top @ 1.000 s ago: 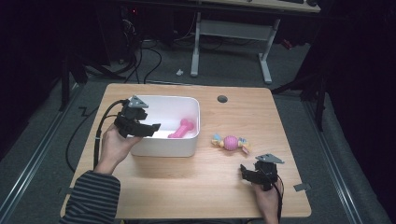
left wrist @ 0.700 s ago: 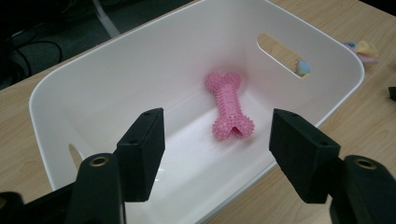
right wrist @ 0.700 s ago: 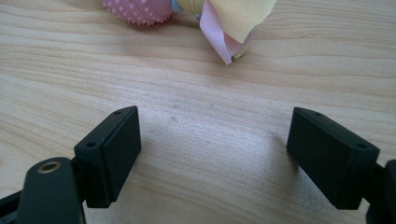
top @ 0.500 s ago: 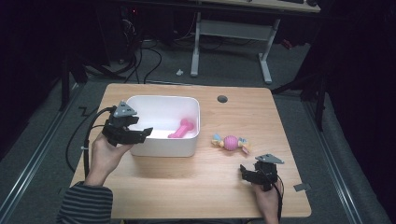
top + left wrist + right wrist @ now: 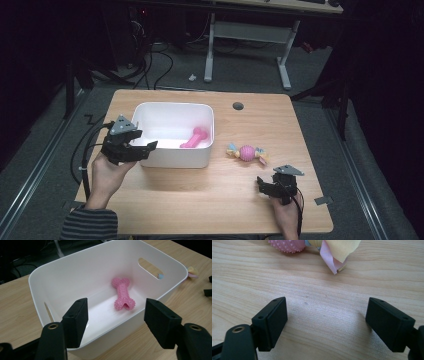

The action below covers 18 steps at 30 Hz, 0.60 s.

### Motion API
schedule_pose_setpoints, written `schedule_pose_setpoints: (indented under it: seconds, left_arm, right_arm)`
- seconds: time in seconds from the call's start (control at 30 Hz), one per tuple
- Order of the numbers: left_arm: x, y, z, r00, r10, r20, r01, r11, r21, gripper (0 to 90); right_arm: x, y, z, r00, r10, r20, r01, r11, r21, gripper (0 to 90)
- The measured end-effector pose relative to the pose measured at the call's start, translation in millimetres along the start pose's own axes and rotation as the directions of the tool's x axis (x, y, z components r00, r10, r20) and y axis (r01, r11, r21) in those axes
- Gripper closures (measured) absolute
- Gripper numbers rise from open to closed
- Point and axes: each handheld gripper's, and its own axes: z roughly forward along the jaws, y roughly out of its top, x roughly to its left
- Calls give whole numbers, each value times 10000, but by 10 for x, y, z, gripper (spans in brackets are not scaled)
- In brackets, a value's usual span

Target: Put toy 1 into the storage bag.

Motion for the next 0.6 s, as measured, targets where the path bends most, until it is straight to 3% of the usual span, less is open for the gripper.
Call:
schedule_pose_setpoints:
  seconds: [0.6]
  left_arm:
    - [-28, -269, -78, 9994, -316, -153, 313, 9993, -188, 367]
  right_arm:
    - [1, -1, 0, 10000, -18, -15, 18, 10000, -12, 176]
